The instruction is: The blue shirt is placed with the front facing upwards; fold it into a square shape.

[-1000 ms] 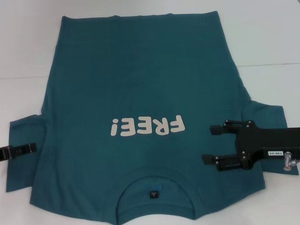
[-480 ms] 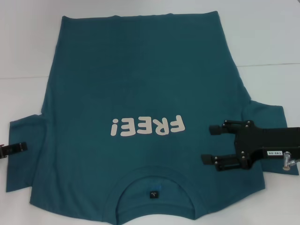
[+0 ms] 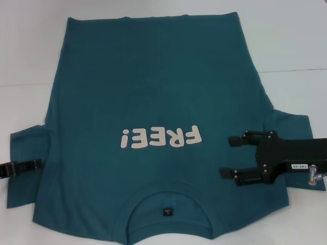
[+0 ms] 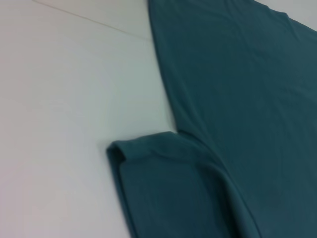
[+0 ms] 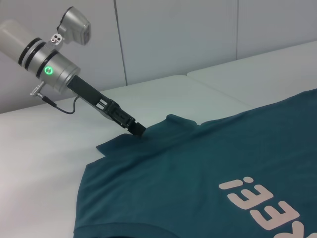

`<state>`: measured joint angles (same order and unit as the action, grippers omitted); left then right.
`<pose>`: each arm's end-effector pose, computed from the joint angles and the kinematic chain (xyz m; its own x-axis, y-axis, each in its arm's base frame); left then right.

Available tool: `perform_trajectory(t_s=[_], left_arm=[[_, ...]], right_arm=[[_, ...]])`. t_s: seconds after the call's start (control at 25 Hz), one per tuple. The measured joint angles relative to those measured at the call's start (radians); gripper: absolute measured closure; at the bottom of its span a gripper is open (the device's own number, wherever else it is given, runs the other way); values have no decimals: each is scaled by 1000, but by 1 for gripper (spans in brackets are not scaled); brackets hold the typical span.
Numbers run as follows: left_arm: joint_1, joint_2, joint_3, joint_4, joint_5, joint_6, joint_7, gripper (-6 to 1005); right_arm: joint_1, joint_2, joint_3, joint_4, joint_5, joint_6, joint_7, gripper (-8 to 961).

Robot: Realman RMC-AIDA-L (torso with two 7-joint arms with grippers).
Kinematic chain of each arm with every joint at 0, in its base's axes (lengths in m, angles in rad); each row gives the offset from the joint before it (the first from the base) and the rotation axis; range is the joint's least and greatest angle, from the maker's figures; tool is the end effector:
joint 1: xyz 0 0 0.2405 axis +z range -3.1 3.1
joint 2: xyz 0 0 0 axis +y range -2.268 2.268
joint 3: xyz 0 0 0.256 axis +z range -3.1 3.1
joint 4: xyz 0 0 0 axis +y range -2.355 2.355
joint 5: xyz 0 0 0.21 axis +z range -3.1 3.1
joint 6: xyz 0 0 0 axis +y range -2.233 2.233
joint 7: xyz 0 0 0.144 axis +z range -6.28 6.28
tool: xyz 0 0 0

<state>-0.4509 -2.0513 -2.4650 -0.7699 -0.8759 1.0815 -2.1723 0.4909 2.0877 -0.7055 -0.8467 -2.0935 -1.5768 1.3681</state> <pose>-0.3570 0.3512 0.0429 0.3068 0.7750 0.5524 0.9360 -0.1407 -0.3226 0.2666 0.3304 0.0207 0.8923 -0.2471 -0.3778 -0.3534 -0.9031 -0.2441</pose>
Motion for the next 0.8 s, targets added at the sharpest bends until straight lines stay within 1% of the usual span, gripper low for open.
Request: perform_trajectory(t_s=[0.24,0.48,0.68,0.8], left_arm=[[-2,0,0,-12,0,18,1,155],[24,-1,-4,-62,0,10,-5,156],[28,1,-5,-55,19,-7,-8,155],[21,-5,-3,-53,46,-13,-13,156]], right_arm=[[2,0,1,0,0,0,0,26],[-1,0,4,0,0,0,1,26],[-1,0,5,0,0,0,2,26],[0,0,4,0,-1,0,2,26]])
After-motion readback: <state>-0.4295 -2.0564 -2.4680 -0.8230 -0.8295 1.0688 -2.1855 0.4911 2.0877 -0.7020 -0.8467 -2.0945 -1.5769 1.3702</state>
